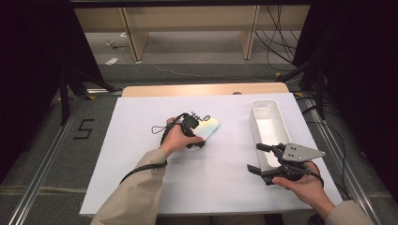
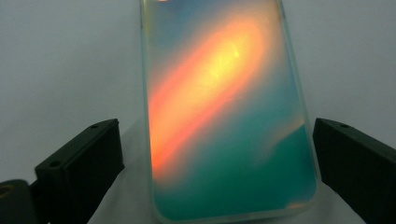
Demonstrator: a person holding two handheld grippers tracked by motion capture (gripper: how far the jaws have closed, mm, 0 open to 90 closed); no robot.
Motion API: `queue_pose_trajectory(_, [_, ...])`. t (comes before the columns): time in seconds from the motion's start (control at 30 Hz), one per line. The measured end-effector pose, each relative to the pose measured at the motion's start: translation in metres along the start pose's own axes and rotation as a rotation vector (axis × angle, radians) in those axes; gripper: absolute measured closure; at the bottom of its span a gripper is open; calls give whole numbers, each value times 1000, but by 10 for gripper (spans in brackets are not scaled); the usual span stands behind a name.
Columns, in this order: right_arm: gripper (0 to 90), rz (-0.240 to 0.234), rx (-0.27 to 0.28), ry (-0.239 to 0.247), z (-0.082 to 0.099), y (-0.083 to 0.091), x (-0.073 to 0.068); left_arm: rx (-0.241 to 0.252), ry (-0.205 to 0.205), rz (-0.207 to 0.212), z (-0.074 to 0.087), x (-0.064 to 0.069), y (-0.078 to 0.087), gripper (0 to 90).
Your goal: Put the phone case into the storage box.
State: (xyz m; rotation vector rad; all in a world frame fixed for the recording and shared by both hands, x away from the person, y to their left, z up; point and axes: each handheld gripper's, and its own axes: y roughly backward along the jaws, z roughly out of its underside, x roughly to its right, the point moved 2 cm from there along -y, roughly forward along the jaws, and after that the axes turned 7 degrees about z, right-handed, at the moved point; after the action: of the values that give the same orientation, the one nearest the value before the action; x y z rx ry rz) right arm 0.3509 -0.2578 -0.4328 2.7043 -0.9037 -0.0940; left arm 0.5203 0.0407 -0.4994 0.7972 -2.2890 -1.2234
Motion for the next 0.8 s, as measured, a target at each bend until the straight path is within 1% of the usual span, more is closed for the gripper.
queue_pose_trajectory(0.3, [191,-3,-3,1,0,0,0,-13,1,24,-2,-1,0,56])
queue_pose_trajectory(0.4, [191,-4,-5,-2,0,0,0,-25,-4,32,-3,-2,0,63])
queue_pose_trajectory(0.43, [191,-3,-3,1,0,0,0,-24,1,35,-3,-1,-1,66])
queue_pose_trajectory(0.57, [191,-3,-4,3,0,0,0,-32,-5,38,-4,0,0,81])
queue_pose_trajectory(0.7, [191,-4,-5,2,0,0,0,-33,-8,43,-5,1,1,133])
queue_pose_trajectory(0.8, [191,-5,-5,1,0,0,0,-31,5,38,-4,2,1,140])
